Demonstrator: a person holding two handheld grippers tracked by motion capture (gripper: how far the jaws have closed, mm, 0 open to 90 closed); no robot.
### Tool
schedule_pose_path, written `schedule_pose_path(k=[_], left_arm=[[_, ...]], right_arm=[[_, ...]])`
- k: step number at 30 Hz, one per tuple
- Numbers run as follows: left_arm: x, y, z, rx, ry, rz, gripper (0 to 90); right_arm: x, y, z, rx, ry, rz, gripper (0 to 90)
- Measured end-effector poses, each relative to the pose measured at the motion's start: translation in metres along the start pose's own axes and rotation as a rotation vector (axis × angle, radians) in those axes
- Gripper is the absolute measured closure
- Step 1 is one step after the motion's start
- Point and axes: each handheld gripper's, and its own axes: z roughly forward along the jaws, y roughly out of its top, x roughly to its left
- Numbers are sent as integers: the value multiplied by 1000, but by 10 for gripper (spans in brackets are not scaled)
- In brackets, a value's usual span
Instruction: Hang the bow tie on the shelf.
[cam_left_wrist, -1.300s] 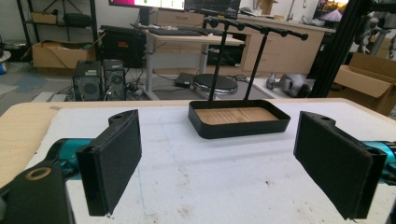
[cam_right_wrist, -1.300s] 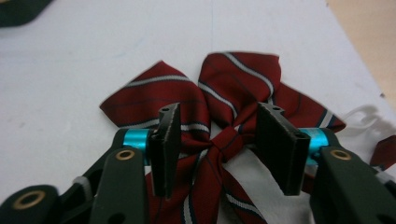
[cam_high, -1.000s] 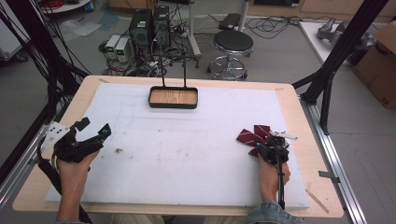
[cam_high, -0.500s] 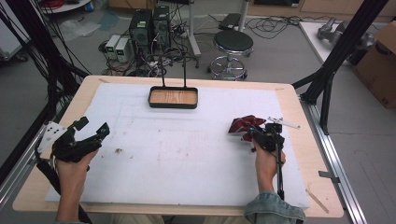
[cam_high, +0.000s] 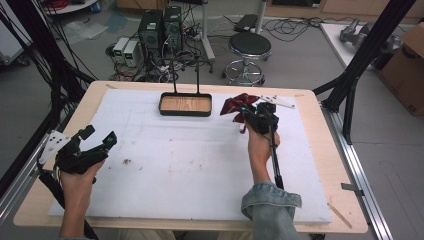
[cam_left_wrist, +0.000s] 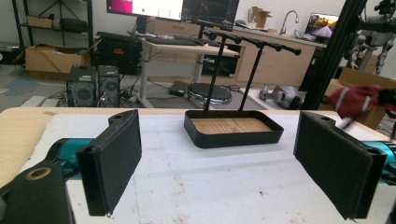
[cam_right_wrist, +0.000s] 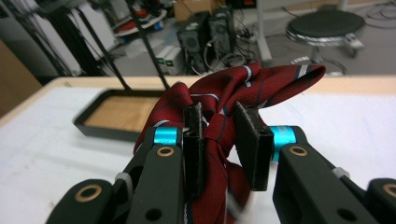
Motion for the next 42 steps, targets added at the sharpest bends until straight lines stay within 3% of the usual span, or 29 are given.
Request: schedule_pose_path(k=[9,15,21,23,25,27,35,38,39,42], left_arm=[[3,-1,-2,-2,3,-3,155],[5,-1,-4,-5,10,-5,155],[4,-1,-2,1,12,13,155],[4,-2,-2,4,12,11,155],[5,-2,-1,5,9,10,155],[5,-3,0,7,7,9,155],[2,-4,3,14,0,17,155],[3,-5,4,14,-2,12,155],[3,-5,4,15,0,10,155],[4,-5,4,17,-1,10,155]], right_arm=[[37,40,34,-48,54,-44,731],[50,57,47,-79,75,-43,731],[56,77,64,-93,106,1,730],[58,82,68,-117,106,-6,730],[63,90,75,-109,105,-14,730],[67,93,79,-133,118,-17,730],[77,100,96,-112,142,-55,730],[81,99,103,-117,190,-62,730],[81,96,108,-93,218,-54,729],[81,91,114,-64,241,-42,729]])
